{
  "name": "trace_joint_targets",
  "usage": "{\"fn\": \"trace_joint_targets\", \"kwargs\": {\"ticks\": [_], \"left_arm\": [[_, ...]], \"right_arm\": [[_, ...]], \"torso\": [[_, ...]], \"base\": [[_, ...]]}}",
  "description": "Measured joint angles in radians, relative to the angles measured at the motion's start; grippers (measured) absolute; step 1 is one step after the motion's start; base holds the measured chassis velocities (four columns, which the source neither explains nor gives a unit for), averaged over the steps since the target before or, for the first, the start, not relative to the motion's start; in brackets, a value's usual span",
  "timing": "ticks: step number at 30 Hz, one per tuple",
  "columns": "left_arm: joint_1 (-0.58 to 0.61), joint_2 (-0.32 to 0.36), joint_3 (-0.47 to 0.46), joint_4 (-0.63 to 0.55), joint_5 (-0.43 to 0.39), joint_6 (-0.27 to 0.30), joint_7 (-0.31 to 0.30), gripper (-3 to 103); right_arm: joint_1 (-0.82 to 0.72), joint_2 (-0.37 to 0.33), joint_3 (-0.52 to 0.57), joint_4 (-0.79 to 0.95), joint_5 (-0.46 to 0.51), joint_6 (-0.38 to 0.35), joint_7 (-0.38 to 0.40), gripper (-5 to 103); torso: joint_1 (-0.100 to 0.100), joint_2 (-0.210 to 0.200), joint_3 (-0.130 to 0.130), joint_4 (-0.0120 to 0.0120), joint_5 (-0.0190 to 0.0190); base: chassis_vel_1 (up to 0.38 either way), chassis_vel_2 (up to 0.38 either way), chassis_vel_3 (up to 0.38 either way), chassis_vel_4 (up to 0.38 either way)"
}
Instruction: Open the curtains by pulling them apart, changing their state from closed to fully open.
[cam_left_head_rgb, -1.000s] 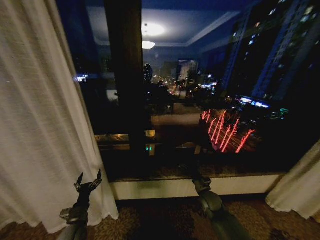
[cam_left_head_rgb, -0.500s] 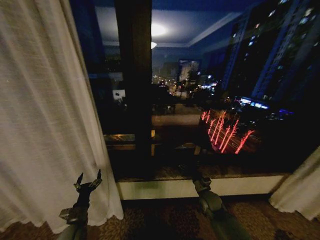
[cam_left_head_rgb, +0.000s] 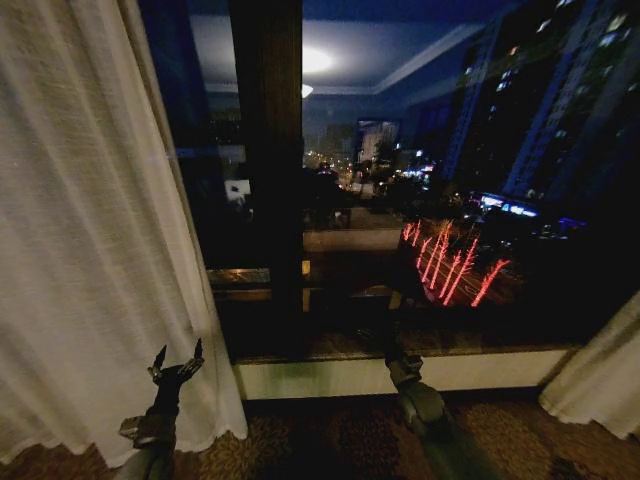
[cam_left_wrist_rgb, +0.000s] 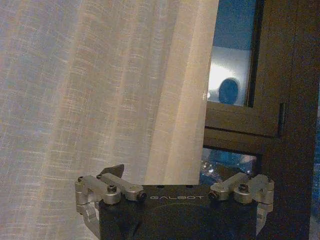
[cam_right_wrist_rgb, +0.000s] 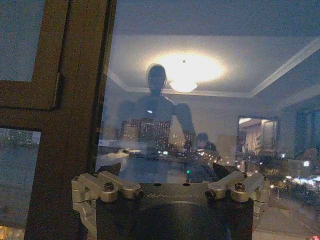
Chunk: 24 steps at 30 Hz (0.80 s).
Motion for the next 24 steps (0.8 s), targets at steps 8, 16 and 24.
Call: {"fn": "trace_joint_targets", "kwargs": {"ticks": [8,16,24], "left_arm": [[0.0,0.0,0.0,0.0,0.0,0.0,0.0,100],[0.0,0.0,0.0,0.0,0.0,0.0,0.0,100],[0.0,0.0,0.0,0.0,0.0,0.0,0.0,100]], "right_arm": [[0.0,0.0,0.0,0.0,0.0,0.0,0.0,100],[0.0,0.0,0.0,0.0,0.0,0.0,0.0,100],[0.0,0.0,0.0,0.0,0.0,0.0,0.0,100]], "torso": [[0.0,0.0,0.0,-0.0002,0.0003],[0.0,0.0,0.0,0.0002,0.0],[0.0,0.0,0.0,-0.0001,0.0001]], "base": [[0.069,0.045,-0.069,-0.031],[0.043,0.027,-0.043,-0.039],[0.0,0.0,0.0,0.0]]}}
